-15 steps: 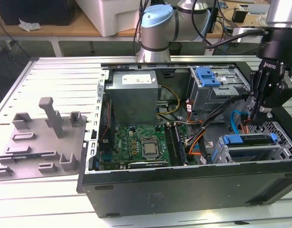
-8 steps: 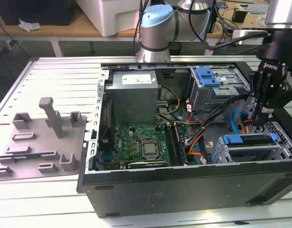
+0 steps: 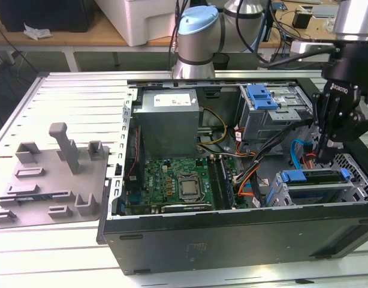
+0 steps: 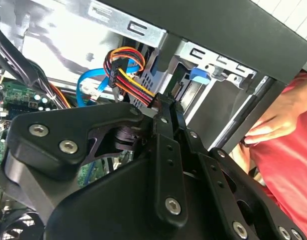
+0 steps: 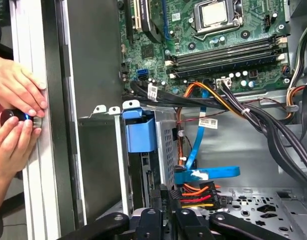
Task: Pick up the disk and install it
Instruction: 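Insert the first disk wire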
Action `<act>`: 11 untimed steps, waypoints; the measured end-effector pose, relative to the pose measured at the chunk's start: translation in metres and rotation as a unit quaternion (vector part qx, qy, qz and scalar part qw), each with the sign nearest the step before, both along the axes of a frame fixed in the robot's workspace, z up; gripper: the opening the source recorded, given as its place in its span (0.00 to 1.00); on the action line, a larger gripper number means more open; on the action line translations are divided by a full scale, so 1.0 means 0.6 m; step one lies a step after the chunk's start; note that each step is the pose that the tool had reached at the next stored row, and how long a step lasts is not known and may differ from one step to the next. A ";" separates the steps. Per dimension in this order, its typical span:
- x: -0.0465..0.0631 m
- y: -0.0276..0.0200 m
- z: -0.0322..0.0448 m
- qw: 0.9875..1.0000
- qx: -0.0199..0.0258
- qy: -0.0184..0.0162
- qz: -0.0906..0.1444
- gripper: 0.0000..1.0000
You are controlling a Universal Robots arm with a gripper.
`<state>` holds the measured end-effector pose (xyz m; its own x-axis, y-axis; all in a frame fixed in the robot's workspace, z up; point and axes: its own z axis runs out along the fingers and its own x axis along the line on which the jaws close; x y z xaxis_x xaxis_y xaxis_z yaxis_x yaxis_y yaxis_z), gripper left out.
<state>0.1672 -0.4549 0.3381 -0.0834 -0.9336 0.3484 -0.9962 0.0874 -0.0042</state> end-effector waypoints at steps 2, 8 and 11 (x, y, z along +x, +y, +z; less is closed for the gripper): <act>0.000 -0.0050 0.000 1.000 0.008 -0.001 0.001 0.16; 0.000 -0.0147 0.003 0.999 0.041 -0.005 0.006 0.16; 0.000 -0.0217 0.004 0.999 0.046 -0.005 0.008 0.16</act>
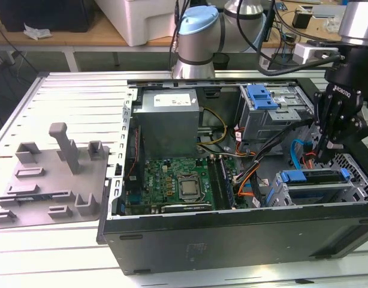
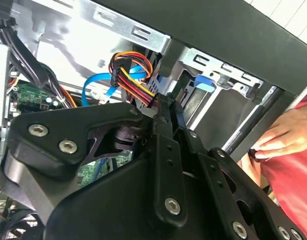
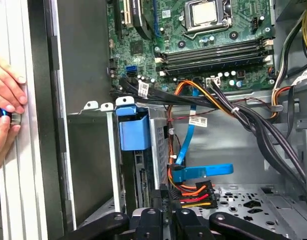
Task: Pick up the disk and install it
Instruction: 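Insert the first disk wire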
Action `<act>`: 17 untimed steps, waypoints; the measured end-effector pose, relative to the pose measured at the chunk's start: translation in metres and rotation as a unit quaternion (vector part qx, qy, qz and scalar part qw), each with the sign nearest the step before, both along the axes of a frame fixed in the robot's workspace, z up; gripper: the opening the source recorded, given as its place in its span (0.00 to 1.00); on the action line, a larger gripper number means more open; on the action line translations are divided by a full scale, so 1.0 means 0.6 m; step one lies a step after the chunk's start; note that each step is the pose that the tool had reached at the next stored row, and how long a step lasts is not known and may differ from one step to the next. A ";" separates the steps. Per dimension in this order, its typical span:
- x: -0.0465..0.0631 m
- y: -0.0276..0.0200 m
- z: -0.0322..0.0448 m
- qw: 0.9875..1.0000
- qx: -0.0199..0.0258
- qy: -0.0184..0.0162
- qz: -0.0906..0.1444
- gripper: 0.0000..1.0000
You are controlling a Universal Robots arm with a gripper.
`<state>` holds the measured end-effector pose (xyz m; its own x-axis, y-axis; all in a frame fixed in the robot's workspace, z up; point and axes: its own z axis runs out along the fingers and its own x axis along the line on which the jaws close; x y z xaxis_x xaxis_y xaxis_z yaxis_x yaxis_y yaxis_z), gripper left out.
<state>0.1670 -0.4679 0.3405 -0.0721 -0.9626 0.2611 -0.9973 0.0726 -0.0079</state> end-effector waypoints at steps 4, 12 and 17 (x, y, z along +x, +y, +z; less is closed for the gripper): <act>0.000 -0.0111 0.002 1.000 0.012 -0.002 0.003 0.16; -0.001 -0.0343 0.005 0.999 0.039 -0.005 0.008 0.16; -0.003 -0.0523 0.006 0.998 0.055 -0.006 0.011 0.16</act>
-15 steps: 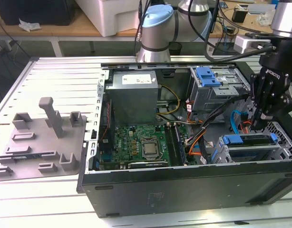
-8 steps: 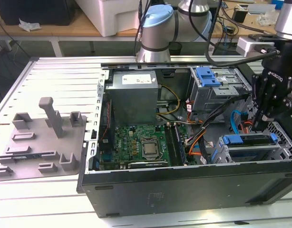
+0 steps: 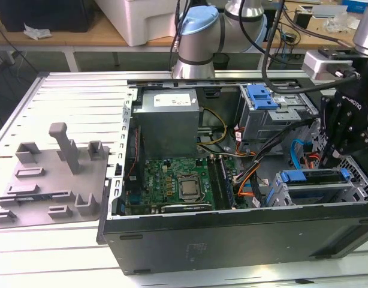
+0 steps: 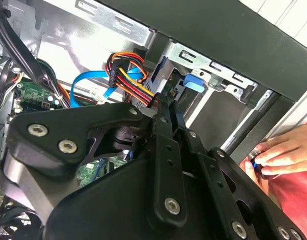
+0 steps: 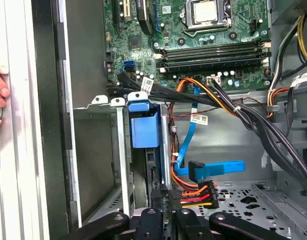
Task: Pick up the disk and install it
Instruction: 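Insert the first disk wire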
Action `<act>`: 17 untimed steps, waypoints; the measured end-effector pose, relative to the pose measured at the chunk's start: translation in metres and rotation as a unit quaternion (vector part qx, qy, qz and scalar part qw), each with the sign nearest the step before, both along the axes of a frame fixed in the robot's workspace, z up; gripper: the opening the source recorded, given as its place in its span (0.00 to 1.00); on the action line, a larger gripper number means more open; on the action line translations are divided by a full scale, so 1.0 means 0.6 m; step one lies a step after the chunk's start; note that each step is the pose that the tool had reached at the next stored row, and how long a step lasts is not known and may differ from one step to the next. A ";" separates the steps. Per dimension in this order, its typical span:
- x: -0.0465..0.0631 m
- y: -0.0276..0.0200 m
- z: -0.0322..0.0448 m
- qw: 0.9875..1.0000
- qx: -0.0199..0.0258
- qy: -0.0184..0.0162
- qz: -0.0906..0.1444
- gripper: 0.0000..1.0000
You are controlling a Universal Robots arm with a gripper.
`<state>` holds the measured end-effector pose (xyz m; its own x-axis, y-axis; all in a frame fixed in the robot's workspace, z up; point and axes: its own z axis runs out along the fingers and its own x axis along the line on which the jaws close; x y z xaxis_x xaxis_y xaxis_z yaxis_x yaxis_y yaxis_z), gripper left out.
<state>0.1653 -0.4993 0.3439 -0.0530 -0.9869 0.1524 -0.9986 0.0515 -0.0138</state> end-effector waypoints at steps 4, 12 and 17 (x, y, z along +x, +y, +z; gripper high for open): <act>0.000 -0.0020 0.000 1.000 0.002 0.000 0.001 0.16; -0.001 -0.0024 0.002 1.000 0.003 0.000 0.001 0.16; -0.001 -0.0124 0.005 1.000 0.027 -0.001 0.002 0.16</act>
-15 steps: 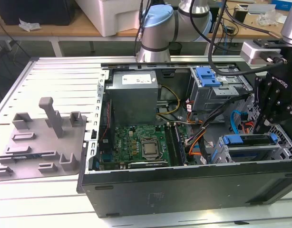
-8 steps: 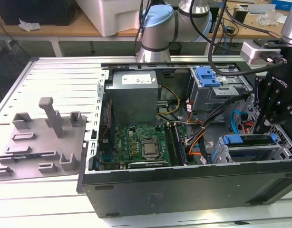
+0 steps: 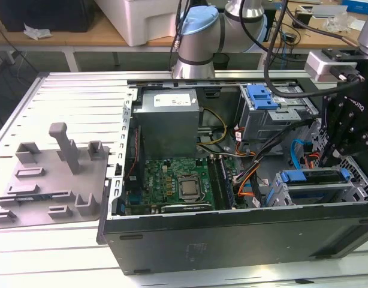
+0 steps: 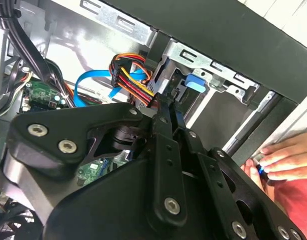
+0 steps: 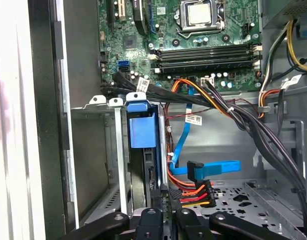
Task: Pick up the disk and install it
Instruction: 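Insert the first disk wire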
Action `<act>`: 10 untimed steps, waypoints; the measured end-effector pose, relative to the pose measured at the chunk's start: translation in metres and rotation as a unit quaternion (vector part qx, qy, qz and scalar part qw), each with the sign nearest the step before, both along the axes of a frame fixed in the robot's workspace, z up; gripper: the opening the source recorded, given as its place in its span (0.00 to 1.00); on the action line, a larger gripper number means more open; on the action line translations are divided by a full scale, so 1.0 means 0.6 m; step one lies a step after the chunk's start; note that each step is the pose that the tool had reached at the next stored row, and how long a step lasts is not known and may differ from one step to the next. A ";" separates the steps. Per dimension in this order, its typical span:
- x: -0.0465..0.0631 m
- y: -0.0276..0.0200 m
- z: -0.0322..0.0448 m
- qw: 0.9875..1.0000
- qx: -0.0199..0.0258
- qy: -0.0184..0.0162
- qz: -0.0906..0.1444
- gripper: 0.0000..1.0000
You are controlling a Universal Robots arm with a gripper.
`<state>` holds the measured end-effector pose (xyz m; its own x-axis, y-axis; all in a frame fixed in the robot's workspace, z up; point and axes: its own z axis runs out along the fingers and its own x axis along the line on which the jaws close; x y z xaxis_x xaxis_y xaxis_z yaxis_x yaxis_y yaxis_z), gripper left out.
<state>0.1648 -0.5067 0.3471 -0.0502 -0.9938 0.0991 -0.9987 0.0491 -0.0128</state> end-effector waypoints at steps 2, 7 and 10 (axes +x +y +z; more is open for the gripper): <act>0.000 -0.0059 0.000 1.000 0.005 0.000 0.000 0.16; 0.000 -0.0193 0.001 1.000 0.019 -0.001 0.000 0.16; 0.000 -0.0219 0.001 1.000 0.022 -0.001 0.000 0.16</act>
